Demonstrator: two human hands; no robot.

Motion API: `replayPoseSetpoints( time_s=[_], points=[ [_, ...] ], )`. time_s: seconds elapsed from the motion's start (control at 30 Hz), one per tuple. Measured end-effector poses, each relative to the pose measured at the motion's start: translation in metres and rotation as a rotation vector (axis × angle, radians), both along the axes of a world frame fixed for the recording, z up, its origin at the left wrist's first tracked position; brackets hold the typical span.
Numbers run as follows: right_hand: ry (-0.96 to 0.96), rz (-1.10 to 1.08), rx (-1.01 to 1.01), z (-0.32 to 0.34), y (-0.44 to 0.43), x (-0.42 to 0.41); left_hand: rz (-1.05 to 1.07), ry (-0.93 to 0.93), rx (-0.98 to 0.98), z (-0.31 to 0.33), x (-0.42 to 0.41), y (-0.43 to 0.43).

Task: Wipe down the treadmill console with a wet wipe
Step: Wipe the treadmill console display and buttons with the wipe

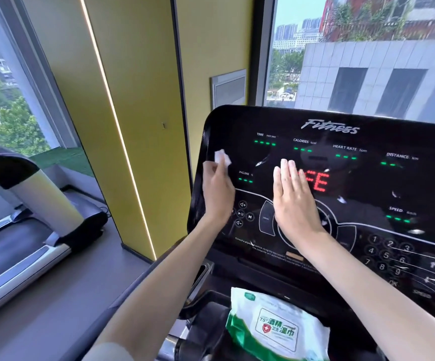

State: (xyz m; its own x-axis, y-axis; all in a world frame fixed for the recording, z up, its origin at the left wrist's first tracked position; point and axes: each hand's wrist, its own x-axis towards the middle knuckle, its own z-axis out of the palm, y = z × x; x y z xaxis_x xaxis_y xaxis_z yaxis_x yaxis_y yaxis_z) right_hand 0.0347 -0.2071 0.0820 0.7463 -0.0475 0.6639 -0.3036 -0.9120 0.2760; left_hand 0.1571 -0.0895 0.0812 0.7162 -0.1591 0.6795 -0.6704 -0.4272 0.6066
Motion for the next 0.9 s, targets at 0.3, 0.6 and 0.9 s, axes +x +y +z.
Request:
replayPoseSetpoints(
  time_s=[0.3,0.6,0.9],
  points=[
    [-0.007,-0.001,-0.016,0.001,-0.001,-0.001,0.015,-0.077,0.011,0.022,0.012,-0.012],
    [0.017,-0.03,-0.04,0.001,-0.002,-0.002,-0.035,-0.147,0.026,0.023,0.017,-0.017],
    [0.07,-0.069,-0.099,0.001,-0.001,-0.007,-0.01,-0.144,0.029,0.032,0.019,-0.023]
  ],
)
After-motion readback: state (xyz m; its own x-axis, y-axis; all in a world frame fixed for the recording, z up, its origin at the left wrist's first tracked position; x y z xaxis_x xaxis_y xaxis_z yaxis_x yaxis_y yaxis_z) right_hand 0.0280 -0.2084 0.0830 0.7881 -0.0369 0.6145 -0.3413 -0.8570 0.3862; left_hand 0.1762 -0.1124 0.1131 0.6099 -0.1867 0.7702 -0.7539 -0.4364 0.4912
